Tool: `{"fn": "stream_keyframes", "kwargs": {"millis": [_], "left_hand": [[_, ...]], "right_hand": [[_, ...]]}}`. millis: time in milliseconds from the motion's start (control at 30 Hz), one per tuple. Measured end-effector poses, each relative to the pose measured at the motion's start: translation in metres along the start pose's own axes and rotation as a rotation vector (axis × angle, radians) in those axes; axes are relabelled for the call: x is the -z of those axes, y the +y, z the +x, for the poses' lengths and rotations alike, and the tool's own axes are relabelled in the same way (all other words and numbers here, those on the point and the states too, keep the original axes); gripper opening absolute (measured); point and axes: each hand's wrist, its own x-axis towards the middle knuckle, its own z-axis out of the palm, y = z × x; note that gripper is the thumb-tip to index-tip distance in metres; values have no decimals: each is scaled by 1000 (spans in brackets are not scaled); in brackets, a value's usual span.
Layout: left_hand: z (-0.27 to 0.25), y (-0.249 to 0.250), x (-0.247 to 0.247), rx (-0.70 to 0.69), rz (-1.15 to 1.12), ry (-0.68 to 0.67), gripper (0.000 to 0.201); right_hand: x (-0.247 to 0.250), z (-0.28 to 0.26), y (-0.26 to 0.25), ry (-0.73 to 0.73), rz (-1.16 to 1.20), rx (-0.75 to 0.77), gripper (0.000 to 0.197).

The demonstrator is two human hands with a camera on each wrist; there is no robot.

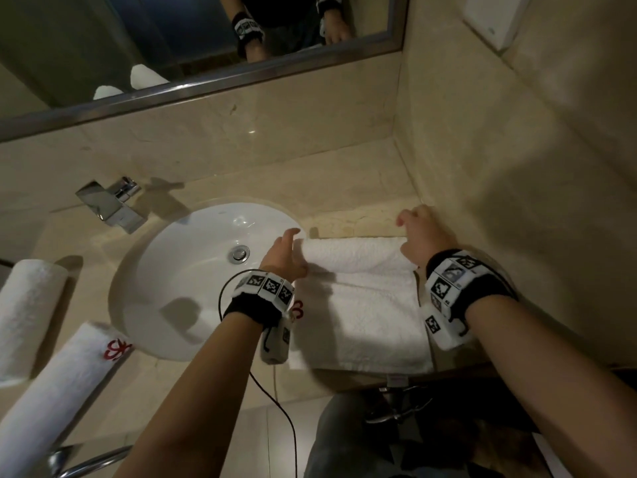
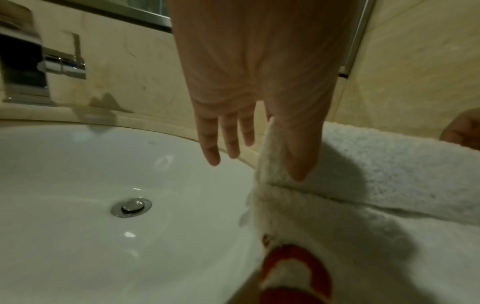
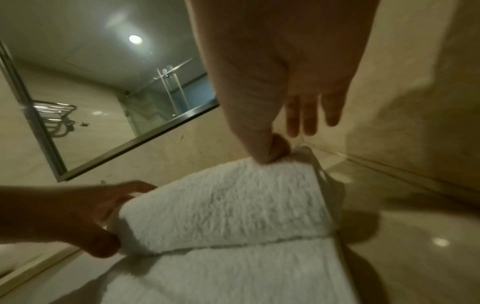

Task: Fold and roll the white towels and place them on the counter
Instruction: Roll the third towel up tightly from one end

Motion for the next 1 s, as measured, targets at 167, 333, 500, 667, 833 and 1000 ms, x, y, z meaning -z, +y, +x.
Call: {"fn": "stream_keyframes", "kwargs": {"millis": [167,333,500,667,833,1000], "left_hand": [[5,5,-15,158,-108,-18,85],[5,7,-26,141,-237,44,77],[9,18,-29,218,-220,15,60],[6,30,-39,265,-230,66,39],[-4,31,-45,226,-267,132,48],[-7,22,-39,255,-158,13,63]], "right_hand": [[-3,2,-20,-228,101,289,27],[-11,10,-20,-365,137,257,33],[-8,24,-17,-468,105,191,43],[-7,30,-10,-436,58,135,51],[-3,37,-5,-410,17,107,57],[-3,40,-5,-389,-19,109,53]]}}
